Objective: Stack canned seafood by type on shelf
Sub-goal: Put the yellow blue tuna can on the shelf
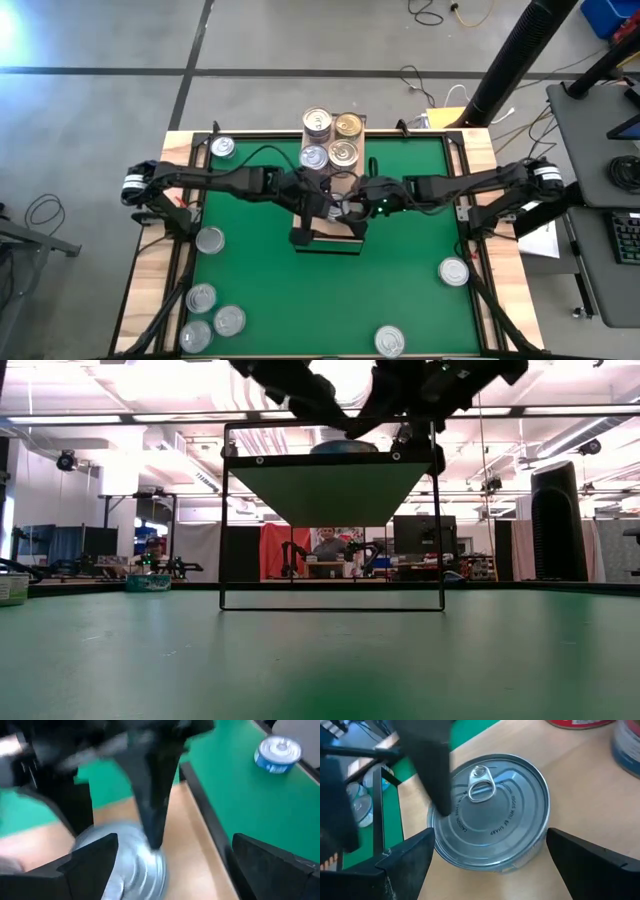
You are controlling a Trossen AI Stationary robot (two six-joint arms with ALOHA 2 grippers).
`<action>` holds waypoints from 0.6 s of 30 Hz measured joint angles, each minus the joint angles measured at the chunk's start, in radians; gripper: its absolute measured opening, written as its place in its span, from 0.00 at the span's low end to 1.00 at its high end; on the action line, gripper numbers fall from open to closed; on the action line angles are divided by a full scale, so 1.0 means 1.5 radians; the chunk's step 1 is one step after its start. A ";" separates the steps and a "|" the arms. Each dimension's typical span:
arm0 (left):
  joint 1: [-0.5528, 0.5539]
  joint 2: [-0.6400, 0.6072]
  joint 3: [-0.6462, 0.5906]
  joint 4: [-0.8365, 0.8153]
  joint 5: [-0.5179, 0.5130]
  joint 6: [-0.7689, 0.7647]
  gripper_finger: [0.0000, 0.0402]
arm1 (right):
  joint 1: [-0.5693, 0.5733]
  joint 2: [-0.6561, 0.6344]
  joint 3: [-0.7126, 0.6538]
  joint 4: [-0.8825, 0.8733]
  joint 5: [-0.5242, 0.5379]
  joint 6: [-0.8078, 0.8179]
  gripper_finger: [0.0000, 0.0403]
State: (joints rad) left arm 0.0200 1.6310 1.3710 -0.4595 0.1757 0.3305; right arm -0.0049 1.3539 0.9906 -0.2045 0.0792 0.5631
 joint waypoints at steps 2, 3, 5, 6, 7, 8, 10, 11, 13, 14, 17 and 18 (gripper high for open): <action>0.000 0.002 0.003 -0.015 -0.001 -0.005 0.94 | 0.004 0.008 0.027 -0.037 0.002 -0.007 0.93; 0.000 0.002 0.004 -0.021 -0.002 -0.007 0.94 | 0.007 0.010 0.042 -0.061 0.005 -0.011 0.93; 0.000 0.003 0.003 -0.038 -0.006 -0.017 0.94 | 0.014 0.013 0.072 -0.110 0.027 -0.018 0.93; 0.000 0.003 0.003 -0.044 -0.006 -0.019 0.94 | 0.017 0.013 0.087 -0.139 0.043 -0.019 0.93; 0.000 0.003 0.002 -0.049 -0.006 -0.020 0.94 | 0.021 0.013 0.100 -0.168 0.059 -0.019 0.93; -0.001 0.003 0.002 -0.053 -0.006 -0.020 0.94 | 0.025 0.013 0.113 -0.194 0.075 -0.019 0.93; 0.000 0.003 0.002 -0.054 -0.006 -0.025 0.94 | 0.035 0.011 0.132 -0.227 0.103 -0.012 0.93; 0.000 0.003 0.002 -0.054 -0.006 -0.025 0.94 | 0.042 0.011 0.137 -0.237 0.115 -0.005 0.93; 0.002 0.003 0.002 -0.054 -0.006 -0.026 0.94 | 0.057 0.008 0.144 -0.237 0.127 0.005 0.93; 0.005 0.003 0.004 -0.060 -0.006 -0.028 0.94 | 0.066 0.006 0.146 -0.235 0.127 0.009 0.93; 0.017 0.003 0.011 -0.091 -0.004 -0.036 0.94 | 0.094 0.000 0.148 -0.235 0.128 0.022 0.93; 0.021 0.003 0.015 -0.106 -0.002 -0.038 0.94 | 0.104 -0.001 0.148 -0.237 0.129 0.031 0.93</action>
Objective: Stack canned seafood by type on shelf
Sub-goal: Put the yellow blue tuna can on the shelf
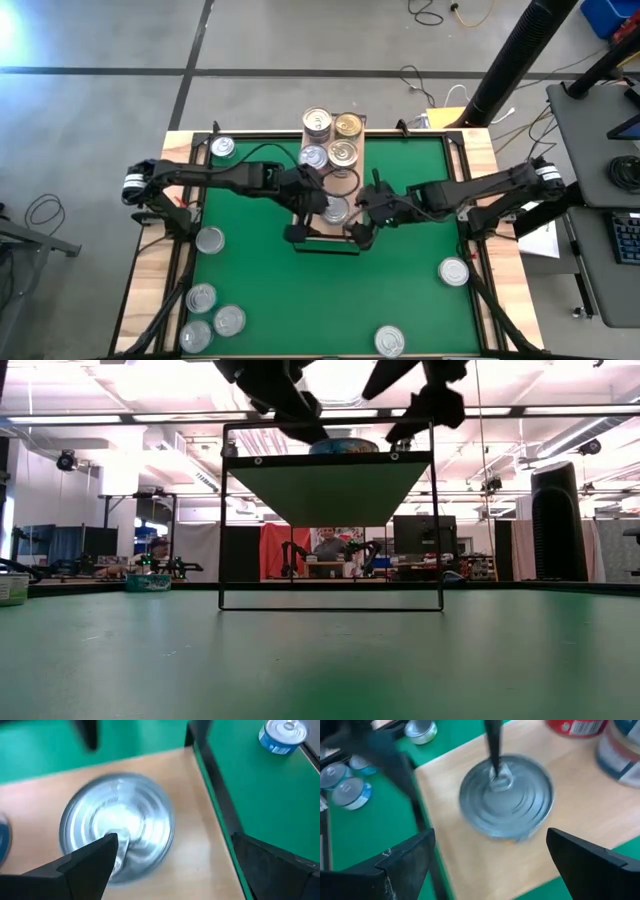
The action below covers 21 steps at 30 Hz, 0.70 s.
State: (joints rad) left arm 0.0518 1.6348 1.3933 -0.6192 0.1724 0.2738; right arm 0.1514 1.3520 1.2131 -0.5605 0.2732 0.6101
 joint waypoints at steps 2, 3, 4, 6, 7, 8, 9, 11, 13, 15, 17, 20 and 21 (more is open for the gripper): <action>0.008 0.000 0.005 -0.033 -0.003 -0.002 0.94 | 0.021 -0.002 0.000 -0.006 0.011 0.021 0.93; 0.013 0.000 0.006 -0.045 -0.006 0.002 0.94 | 0.031 -0.005 0.000 -0.011 0.017 0.031 0.93; 0.016 0.000 0.010 -0.050 -0.006 -0.001 0.94 | 0.043 -0.007 0.000 -0.014 0.026 0.041 0.93; 0.022 0.000 0.012 -0.061 -0.009 0.000 0.94 | 0.065 -0.008 0.000 -0.012 0.049 0.061 0.93; 0.024 0.000 0.012 -0.064 -0.009 0.001 0.94 | 0.075 -0.009 0.000 -0.013 0.060 0.067 0.93; 0.026 0.000 0.014 -0.067 -0.012 0.001 0.94 | 0.086 -0.009 0.000 -0.013 0.066 0.072 0.93; 0.028 0.000 0.015 -0.074 -0.022 0.003 0.94 | 0.094 -0.009 0.000 -0.013 0.072 0.078 0.93; 0.030 0.000 0.021 -0.095 -0.053 0.005 0.94 | 0.108 -0.011 0.000 -0.013 0.081 0.090 0.93; 0.033 0.000 0.031 -0.120 -0.093 0.005 0.94 | 0.119 -0.011 0.000 -0.013 0.081 0.101 0.93; 0.035 0.000 0.038 -0.139 -0.121 0.003 0.94 | 0.127 -0.011 0.000 -0.013 0.081 0.106 0.93; 0.039 0.001 0.046 -0.155 -0.133 0.002 0.94 | 0.133 -0.011 0.000 -0.013 0.082 0.113 0.93; 0.044 0.001 0.054 -0.178 -0.151 -0.007 0.94 | 0.139 -0.011 0.000 -0.013 0.082 0.118 0.93; 0.045 0.001 0.054 -0.183 -0.161 -0.011 0.94 | 0.141 -0.011 0.000 -0.013 0.084 0.119 0.93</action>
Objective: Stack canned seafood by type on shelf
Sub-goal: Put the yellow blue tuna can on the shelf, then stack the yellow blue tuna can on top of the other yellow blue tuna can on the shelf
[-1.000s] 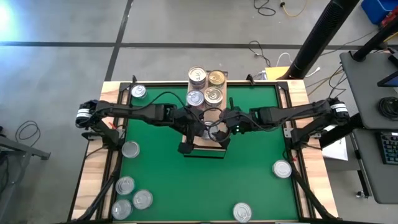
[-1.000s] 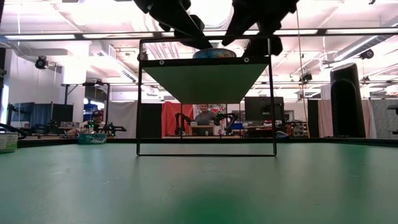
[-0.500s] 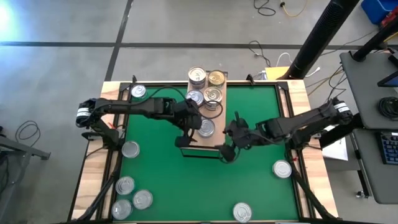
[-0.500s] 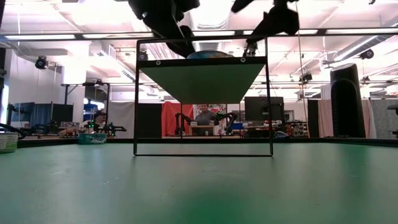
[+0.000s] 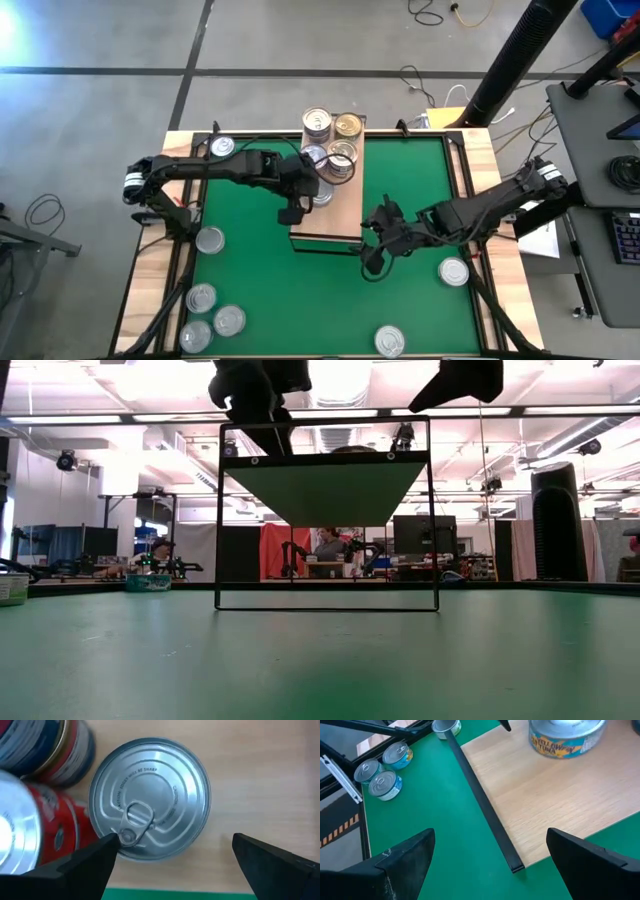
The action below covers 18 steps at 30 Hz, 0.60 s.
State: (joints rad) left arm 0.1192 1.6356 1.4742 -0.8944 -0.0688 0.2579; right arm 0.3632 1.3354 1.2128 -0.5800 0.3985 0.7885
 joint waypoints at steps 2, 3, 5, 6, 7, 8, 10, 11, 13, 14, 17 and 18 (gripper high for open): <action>0.000 0.000 -0.001 -0.008 -0.025 -0.004 0.94 | 0.005 0.000 0.000 0.000 0.011 0.003 0.93; 0.000 0.000 -0.001 -0.015 -0.036 -0.004 0.94 | 0.008 0.000 0.000 0.000 0.016 0.003 0.93; 0.000 0.000 -0.002 -0.026 -0.054 -0.004 0.94 | 0.013 0.000 0.000 0.000 0.016 0.000 0.93; 0.000 0.000 -0.002 -0.029 -0.060 -0.004 0.94 | 0.016 0.000 0.000 0.000 0.016 -0.002 0.93; 0.000 0.000 -0.002 -0.030 -0.062 -0.004 0.94 | 0.018 0.000 0.000 0.000 0.016 -0.002 0.93; 0.000 0.000 -0.002 -0.033 -0.062 -0.006 0.94 | 0.021 0.000 0.000 0.000 0.016 -0.002 0.93; 0.000 -0.001 0.001 -0.048 -0.063 -0.011 0.94 | 0.026 0.000 0.000 0.000 0.016 -0.002 0.93; 0.000 -0.002 0.004 -0.056 -0.063 -0.015 0.94 | 0.029 0.000 0.000 0.000 0.017 -0.002 0.93; 0.000 -0.002 0.013 -0.070 -0.062 -0.024 0.94 | 0.035 0.001 0.000 0.000 0.017 -0.002 0.93; -0.001 -0.002 0.018 -0.075 -0.062 -0.028 0.94 | 0.038 0.001 0.000 0.000 0.020 -0.002 0.93; -0.005 -0.003 0.036 -0.081 -0.060 -0.039 0.94 | 0.048 0.001 0.000 0.000 0.033 -0.002 0.93; -0.009 -0.003 0.041 -0.081 -0.056 -0.042 0.94 | 0.051 0.001 0.000 -0.001 0.036 -0.002 0.93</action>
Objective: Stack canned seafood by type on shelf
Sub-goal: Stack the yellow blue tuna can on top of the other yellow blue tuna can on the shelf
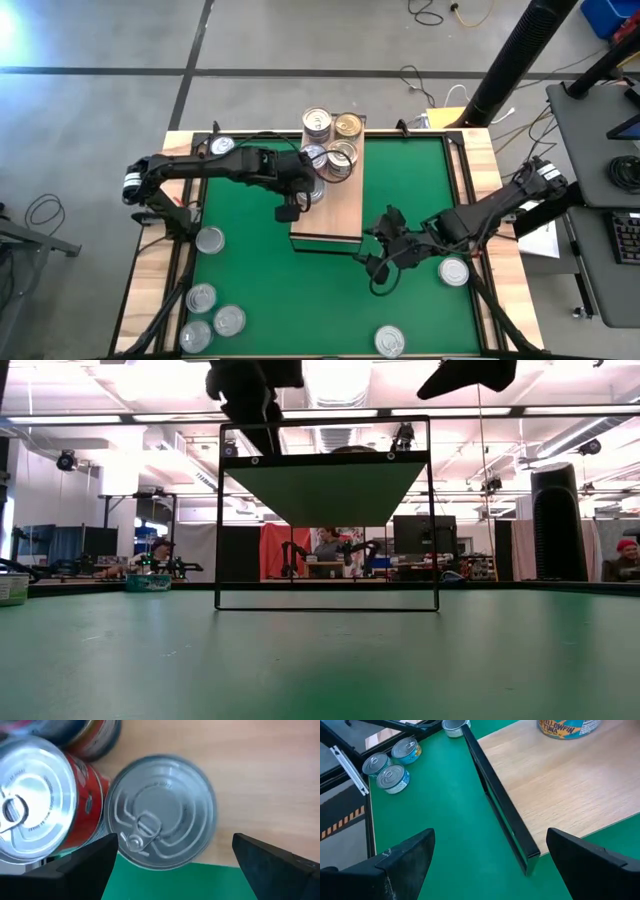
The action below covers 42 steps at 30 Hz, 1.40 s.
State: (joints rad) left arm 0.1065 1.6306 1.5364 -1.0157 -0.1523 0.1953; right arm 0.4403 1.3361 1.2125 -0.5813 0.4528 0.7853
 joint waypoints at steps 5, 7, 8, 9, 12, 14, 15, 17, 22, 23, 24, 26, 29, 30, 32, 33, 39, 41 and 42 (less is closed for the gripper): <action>-0.043 -0.001 0.027 -0.040 0.006 -0.033 0.94 | 0.033 0.000 0.000 -0.058 0.035 0.027 0.93; -0.073 -0.004 0.037 -0.079 -0.014 -0.073 0.94 | 0.055 0.001 0.000 -0.104 0.037 0.070 0.93; -0.092 -0.005 0.042 -0.104 -0.032 -0.093 0.94 | 0.068 0.001 -0.001 -0.127 0.037 0.100 0.93; -0.111 -0.006 0.048 -0.133 -0.052 -0.112 0.94 | 0.084 0.001 -0.001 -0.147 0.037 0.128 0.93; -0.172 -0.008 0.059 -0.223 -0.107 -0.190 0.94 | 0.132 0.001 -0.001 -0.168 0.046 0.186 0.93; -0.207 -0.014 0.061 -0.275 -0.114 -0.265 0.94 | 0.163 0.002 -0.001 -0.165 0.062 0.206 0.93; -0.224 -0.018 0.060 -0.297 -0.113 -0.306 0.94 | 0.176 0.004 -0.001 -0.162 0.072 0.215 0.93; -0.255 -0.027 0.050 -0.335 -0.097 -0.389 0.94 | 0.204 0.009 -0.001 -0.160 0.100 0.230 0.93; -0.294 -0.057 -0.004 -0.365 -0.031 -0.546 0.94 | 0.258 0.034 -0.001 -0.142 0.153 0.260 0.93; -0.293 -0.066 -0.018 -0.370 -0.031 -0.559 0.94 | 0.266 0.041 -0.001 -0.140 0.153 0.265 0.93; -0.293 -0.076 -0.030 -0.373 -0.033 -0.569 0.94 | 0.274 0.051 -0.001 -0.138 0.153 0.269 0.93; -0.287 -0.095 -0.059 -0.370 -0.056 -0.578 0.94 | 0.289 0.070 -0.001 -0.135 0.152 0.285 0.93; -0.284 -0.127 -0.099 -0.365 -0.093 -0.586 0.94 | 0.310 0.107 -0.001 -0.127 0.153 0.323 0.93; -0.284 -0.137 -0.112 -0.363 -0.095 -0.597 0.94 | 0.317 0.119 -0.001 -0.128 0.150 0.337 0.93; -0.285 -0.150 -0.137 -0.356 -0.067 -0.633 0.94 | 0.331 0.145 -0.001 -0.127 0.132 0.362 0.93; -0.287 -0.153 -0.148 -0.343 -0.033 -0.660 0.94 | 0.337 0.155 -0.001 -0.128 0.119 0.373 0.93; -0.371 -0.160 -0.220 -0.248 0.166 -0.859 0.94 | 0.350 0.183 0.013 -0.134 0.073 0.390 0.93; -0.424 -0.153 -0.238 -0.234 0.203 -0.909 0.94 | 0.349 0.183 0.020 -0.130 0.072 0.376 0.93; -0.454 -0.148 -0.246 -0.232 0.219 -0.948 0.94 | 0.349 0.182 0.021 -0.131 0.072 0.370 0.93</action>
State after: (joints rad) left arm -0.5741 1.4080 1.1679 -1.3642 0.1765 -1.2264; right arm 0.9646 1.6084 1.2443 -0.7771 0.5602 1.3400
